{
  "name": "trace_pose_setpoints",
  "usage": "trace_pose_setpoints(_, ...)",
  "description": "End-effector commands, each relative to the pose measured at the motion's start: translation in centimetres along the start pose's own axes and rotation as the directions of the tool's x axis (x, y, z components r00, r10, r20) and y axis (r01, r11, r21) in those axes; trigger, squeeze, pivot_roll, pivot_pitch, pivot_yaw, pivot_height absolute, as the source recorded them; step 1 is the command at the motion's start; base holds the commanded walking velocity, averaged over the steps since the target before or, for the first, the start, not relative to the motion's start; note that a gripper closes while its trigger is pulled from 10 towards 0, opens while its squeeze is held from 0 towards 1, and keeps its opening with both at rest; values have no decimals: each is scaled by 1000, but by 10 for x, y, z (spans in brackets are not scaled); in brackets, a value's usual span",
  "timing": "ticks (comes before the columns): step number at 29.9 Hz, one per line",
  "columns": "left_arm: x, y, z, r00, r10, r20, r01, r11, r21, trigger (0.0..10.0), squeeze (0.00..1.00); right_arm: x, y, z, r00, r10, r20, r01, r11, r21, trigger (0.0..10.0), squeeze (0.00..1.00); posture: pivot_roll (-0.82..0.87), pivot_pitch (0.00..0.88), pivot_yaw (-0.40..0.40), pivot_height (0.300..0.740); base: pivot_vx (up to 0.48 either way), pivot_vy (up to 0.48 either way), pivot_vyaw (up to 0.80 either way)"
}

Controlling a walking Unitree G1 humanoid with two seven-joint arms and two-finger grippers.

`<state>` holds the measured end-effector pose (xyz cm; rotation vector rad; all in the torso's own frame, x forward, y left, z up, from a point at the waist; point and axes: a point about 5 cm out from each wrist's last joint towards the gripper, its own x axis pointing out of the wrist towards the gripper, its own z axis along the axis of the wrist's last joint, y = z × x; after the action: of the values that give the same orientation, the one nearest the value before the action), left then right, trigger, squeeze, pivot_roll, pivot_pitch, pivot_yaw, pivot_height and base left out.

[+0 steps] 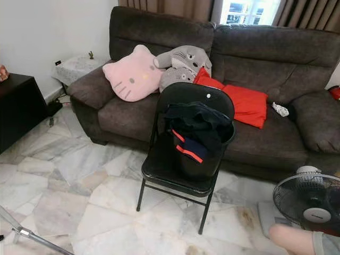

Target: Hang hanger

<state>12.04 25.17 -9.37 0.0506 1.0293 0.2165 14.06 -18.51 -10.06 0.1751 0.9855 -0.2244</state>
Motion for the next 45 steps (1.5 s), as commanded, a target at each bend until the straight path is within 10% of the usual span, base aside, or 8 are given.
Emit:
trace_pose_setpoints(1, 0, -6, -3, 1000, -11, -23, 11, 1000, 8, 10000, 0, 0, -2, 1, 1000, -7, 7, 7, 1000, 12, 10000, 0, 53, 0, -34, 740, 0, 0, 0)
trace_pose_setpoints(26, -2, 10, -8, 999, 1, -39, -1, 1000, -3, 10000, 0, 0, -2, 4, 1000, 6, 17, -6, 999, -39, 10000, 0, 41, 0, -33, 740, 131, 0, 0)
trace_pose_setpoints(38, 2, -16, 0, 999, -32, -28, 32, 999, 1, 10000, 0, 0, -2, 3, 1000, -5, 18, 5, 1000, -14, 10000, 0, 40, 0, -34, 740, 294, 0, 33)
trace_pose_setpoints(45, 0, 1, -4, 999, -13, -36, 13, 1000, -2, 10000, 0, 0, -2, 3, 1000, -5, 21, 5, 1000, -11, 10000, 0, 38, 0, -31, 740, 292, 0, 0)
